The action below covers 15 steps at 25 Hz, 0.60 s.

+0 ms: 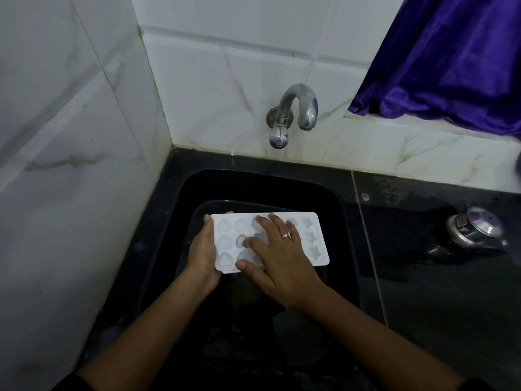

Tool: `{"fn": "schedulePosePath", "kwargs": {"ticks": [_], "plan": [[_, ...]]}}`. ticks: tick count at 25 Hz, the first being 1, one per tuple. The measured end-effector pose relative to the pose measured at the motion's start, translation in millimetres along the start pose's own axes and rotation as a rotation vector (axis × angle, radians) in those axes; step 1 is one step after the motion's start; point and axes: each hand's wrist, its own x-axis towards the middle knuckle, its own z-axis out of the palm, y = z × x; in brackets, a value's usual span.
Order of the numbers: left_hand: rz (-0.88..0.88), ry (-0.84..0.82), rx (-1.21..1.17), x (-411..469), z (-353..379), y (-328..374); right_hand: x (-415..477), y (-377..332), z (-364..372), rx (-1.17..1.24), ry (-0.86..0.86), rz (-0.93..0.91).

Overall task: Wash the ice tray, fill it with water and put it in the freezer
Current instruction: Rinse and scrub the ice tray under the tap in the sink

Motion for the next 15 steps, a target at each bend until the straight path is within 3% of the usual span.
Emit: {"fn": "schedulePosePath", "kwargs": {"ticks": [15], "plan": [[-0.008, 0.018, 0.031, -4.2, 2.4, -4.7, 7.9, -7.1, -0.4, -0.023, -0.055, -0.013]]}}
